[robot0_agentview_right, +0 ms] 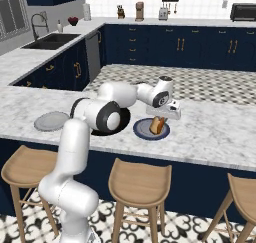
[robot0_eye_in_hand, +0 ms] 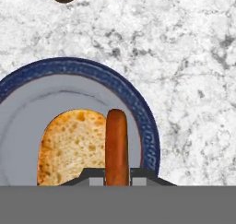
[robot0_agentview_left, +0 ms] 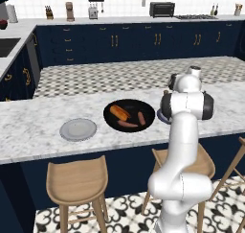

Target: Place one bun and one sausage from the bowl on each plate.

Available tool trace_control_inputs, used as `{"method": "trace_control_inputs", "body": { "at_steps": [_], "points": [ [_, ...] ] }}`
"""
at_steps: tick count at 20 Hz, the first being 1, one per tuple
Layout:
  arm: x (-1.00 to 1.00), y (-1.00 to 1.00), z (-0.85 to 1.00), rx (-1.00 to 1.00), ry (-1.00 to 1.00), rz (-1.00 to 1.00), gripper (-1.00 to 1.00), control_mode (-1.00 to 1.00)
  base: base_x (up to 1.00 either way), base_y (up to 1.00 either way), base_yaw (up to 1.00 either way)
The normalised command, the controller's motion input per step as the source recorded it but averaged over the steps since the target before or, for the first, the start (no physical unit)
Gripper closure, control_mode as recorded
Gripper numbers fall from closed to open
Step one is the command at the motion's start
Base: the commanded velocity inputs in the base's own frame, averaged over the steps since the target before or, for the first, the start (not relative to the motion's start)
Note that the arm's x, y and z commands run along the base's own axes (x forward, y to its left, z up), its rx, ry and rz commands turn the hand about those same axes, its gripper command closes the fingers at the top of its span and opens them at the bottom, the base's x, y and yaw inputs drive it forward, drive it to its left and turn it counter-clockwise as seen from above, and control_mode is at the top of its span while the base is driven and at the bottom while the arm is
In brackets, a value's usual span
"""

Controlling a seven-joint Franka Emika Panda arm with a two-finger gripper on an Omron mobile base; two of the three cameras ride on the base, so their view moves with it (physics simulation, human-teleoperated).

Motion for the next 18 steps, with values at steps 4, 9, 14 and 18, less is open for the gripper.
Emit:
{"method": "trace_control_inputs", "body": {
  "at_steps": [4,9,14,18],
  "points": [
    [0.01,0.08,-0.01,0.0,0.0,0.0,-1.0,-1.0,0.0,0.0,0.0],
    [0.0,0.0,0.0,0.0,0.0,0.0,-1.0,-1.0,0.0,0.0,0.0],
    [0.0,0.04,0.38,-0.11,0.0,0.0,-1.0,-1.0,0.0,0.0,0.0],
    [-0.13,0.59,0.75,-0.06,0.0,0.0,-1.0,-1.0,0.0,0.0,0.0]
  ]
}}
